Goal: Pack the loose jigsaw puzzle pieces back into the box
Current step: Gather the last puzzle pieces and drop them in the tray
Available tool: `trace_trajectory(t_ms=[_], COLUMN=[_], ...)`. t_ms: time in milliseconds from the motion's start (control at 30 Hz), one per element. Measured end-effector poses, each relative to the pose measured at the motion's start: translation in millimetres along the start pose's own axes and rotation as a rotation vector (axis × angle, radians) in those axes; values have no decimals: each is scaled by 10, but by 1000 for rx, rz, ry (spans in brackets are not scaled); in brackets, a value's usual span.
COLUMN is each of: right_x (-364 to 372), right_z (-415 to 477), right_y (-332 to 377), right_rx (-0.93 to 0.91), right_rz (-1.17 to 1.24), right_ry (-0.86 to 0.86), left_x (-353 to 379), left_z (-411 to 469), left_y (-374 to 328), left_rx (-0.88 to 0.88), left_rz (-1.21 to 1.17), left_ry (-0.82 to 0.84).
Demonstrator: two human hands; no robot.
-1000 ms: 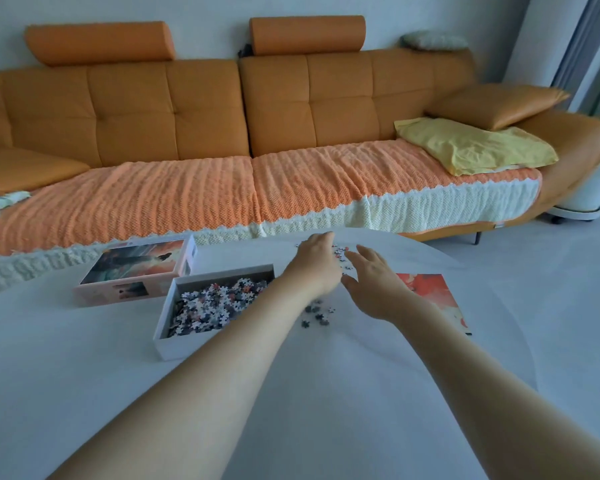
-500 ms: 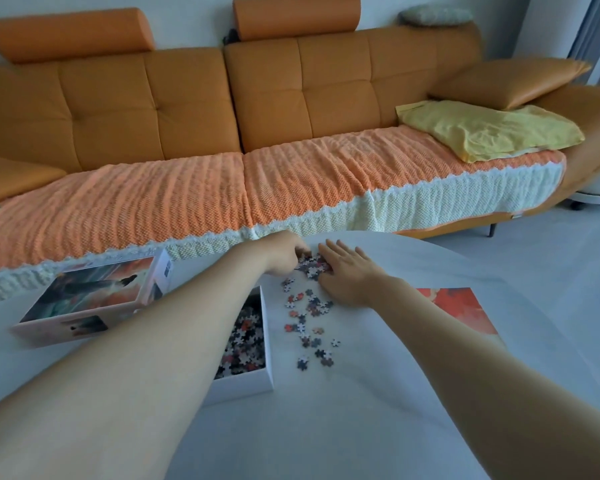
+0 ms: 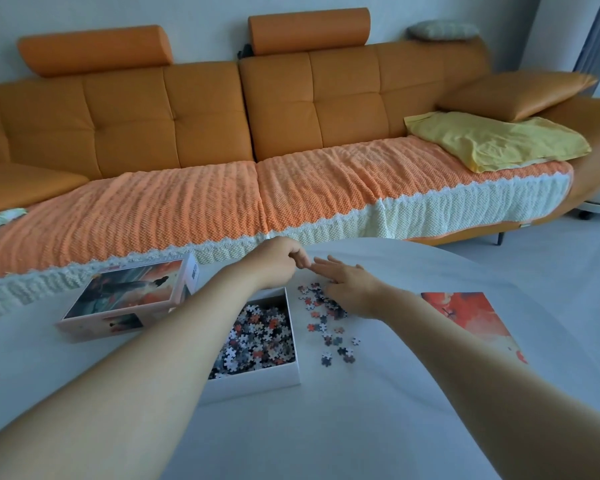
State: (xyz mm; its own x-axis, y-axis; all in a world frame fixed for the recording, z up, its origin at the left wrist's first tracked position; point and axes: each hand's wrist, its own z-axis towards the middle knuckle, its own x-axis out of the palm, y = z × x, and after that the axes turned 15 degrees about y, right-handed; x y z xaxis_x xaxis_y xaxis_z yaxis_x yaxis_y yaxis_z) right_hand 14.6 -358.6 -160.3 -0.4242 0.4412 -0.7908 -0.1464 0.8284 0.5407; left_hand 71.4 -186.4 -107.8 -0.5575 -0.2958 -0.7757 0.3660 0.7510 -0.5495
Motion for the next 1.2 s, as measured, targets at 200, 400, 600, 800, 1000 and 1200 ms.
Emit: trace_trajectory(t_ms=[200, 400, 600, 800, 1000, 1200], right_x=[155, 373, 596, 416, 431, 542], right_z=[9, -387, -844, -964, -877, -1033], right_y=[146, 147, 228, 198, -5, 64], right_rx=[-52, -105, -144, -12, 207, 29], right_rz=[-239, -162, -106, 72, -189, -82], right_ry=[115, 57, 70, -157, -43, -54], left_x=[57, 318, 504, 739, 1015, 1024], left_z=[-424, -952, -1070, -1097, -1028, -1123], left_y=[29, -4, 67, -158, -352, -418], left_rx=[-120, -125, -96, 63, 45, 34], left_rz=[171, 420, 435, 578, 881, 917], left_ry=[200, 184, 111, -100, -108, -63])
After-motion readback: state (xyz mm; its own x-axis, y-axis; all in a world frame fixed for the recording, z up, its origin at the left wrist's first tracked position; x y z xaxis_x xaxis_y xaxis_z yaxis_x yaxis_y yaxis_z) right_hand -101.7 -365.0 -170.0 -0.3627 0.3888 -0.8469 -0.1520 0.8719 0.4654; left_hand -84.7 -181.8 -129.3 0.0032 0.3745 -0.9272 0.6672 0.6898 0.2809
